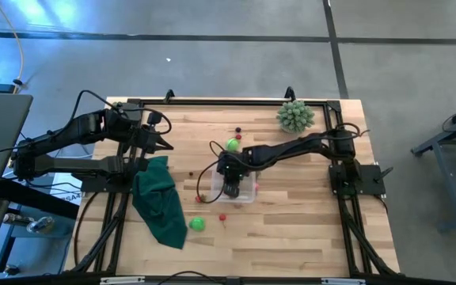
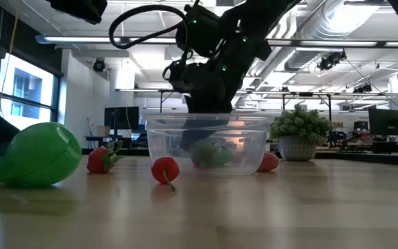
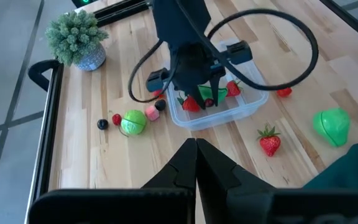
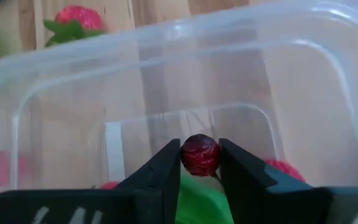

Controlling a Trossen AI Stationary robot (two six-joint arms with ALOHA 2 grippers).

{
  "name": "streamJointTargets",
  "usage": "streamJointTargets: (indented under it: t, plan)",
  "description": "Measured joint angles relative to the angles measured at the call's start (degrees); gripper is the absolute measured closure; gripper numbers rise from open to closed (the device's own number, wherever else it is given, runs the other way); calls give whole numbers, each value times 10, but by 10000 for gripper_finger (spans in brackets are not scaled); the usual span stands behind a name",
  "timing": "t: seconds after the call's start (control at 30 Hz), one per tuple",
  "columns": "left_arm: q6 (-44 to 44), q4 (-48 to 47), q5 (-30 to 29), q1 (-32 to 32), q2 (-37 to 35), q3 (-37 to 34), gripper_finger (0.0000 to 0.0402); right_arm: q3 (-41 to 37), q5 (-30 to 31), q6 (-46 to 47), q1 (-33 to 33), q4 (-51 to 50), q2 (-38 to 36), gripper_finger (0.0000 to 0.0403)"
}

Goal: Pick and placing Produce into tupperware
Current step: Put the red cherry into the transparent bin, then put the pink peach into the transparent bin

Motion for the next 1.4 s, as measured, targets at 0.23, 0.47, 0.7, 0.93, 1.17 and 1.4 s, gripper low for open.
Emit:
streamJointTargets:
  t: [0.23,0.47,0.7,0.93,1.17,1.4]
  plan:
    - [0,0,0,0,0,0,401,0,-8,0,0,6,6,288]
    - [0,0,0,0,0,0,401,0,-17,0,0,20,6,279]
    - [0,0,0,0,0,0,401,0,-19,0,0,19,6,278]
    - [0,0,0,0,0,0,401,13,-25,-3,0,14,6,278]
    - [0,0,0,0,0,0,401,20,-35,-13,0,8,6,278]
    - [0,0,0,0,0,0,401,20,-59,-14,1,6,-10,278]
